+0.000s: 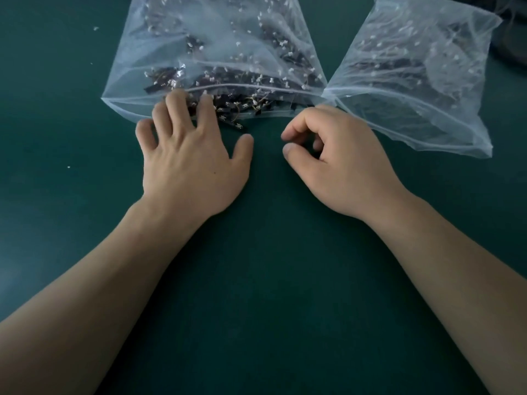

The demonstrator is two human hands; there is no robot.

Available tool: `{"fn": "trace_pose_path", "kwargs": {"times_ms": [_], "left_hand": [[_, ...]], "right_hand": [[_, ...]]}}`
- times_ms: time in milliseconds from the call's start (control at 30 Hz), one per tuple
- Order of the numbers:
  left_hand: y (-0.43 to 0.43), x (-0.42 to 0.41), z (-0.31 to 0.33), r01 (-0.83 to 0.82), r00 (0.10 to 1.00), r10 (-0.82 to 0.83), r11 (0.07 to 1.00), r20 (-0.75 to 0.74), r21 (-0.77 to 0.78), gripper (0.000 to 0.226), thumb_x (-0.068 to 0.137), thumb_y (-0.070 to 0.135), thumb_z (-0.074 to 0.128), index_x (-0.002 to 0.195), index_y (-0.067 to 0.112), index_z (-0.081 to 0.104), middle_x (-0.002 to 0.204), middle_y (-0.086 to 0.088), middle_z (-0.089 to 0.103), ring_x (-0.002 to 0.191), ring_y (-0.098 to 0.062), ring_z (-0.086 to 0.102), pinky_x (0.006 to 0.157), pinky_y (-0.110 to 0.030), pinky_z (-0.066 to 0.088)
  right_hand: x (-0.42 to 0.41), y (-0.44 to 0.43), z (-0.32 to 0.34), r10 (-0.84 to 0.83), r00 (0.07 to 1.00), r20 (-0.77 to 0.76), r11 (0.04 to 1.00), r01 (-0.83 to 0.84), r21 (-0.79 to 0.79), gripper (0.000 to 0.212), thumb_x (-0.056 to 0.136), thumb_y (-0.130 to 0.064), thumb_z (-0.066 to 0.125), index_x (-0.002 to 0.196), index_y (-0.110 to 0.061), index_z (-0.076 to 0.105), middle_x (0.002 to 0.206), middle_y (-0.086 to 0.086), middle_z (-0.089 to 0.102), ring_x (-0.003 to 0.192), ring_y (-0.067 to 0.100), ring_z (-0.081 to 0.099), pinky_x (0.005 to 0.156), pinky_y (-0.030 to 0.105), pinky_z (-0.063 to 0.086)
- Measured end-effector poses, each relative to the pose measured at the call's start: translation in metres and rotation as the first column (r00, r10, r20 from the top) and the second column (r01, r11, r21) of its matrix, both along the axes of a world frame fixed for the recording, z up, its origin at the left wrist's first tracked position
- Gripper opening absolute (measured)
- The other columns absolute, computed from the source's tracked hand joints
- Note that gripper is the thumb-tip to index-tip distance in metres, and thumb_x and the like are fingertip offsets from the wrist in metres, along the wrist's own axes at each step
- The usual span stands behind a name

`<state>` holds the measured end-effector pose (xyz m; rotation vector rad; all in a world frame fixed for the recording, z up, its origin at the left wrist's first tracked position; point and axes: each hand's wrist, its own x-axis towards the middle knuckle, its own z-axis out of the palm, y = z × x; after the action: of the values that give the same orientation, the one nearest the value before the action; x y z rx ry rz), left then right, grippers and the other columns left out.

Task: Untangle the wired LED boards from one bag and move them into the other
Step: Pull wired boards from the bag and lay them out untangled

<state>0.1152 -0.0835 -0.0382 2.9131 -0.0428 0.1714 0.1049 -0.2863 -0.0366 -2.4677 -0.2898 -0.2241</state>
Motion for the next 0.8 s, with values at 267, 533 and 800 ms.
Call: {"fn": "trace_pose_path", "kwargs": {"times_ms": [267, 533, 800], "left_hand": [[0.0032, -0.0018, -0.0008, 0.061, 0.995, -0.053, 0.992, 0.080, -0.108, 0.052, 0.096, 0.057, 0.052, 0.129, 0.017, 0.044, 0.131, -0.007, 0.036, 0.124, -0.031, 0.035, 0.109, -0.047, 0.024], [0.0044, -0.0038, -0.0003, 0.259, 0.962, -0.241, 0.954, 0.131, -0.150, 0.026, 0.095, 0.044, 0.055, 0.113, 0.025, 0.054, 0.131, 0.004, 0.048, 0.127, -0.026, 0.039, 0.103, -0.034, 0.019], [0.0015, -0.0076, 0.0041, 0.438, 0.896, -0.374, 0.837, 0.241, -0.327, 0.015, 0.088, 0.015, 0.062, 0.102, 0.019, 0.066, 0.105, 0.007, 0.062, 0.098, -0.019, 0.056, 0.088, -0.032, 0.044]], "right_hand": [[0.0009, 0.0004, -0.0003, 0.005, 1.000, -0.019, 1.000, -0.005, -0.002, 0.006, 0.095, -0.035, 0.066, 0.100, -0.034, 0.068, 0.097, -0.023, 0.060, 0.086, -0.008, 0.054, 0.072, 0.020, 0.044], [0.0006, 0.0014, 0.0013, 0.003, 1.000, -0.019, 1.000, -0.003, -0.014, 0.007, 0.095, -0.036, 0.067, 0.101, -0.033, 0.069, 0.097, -0.023, 0.060, 0.086, -0.004, 0.055, 0.072, 0.022, 0.047], [-0.0005, 0.0012, 0.0018, -0.026, 1.000, -0.011, 0.999, 0.027, 0.036, 0.017, 0.096, -0.027, 0.065, 0.112, -0.031, 0.069, 0.096, -0.020, 0.062, 0.084, -0.002, 0.057, 0.075, 0.024, 0.048]]}}
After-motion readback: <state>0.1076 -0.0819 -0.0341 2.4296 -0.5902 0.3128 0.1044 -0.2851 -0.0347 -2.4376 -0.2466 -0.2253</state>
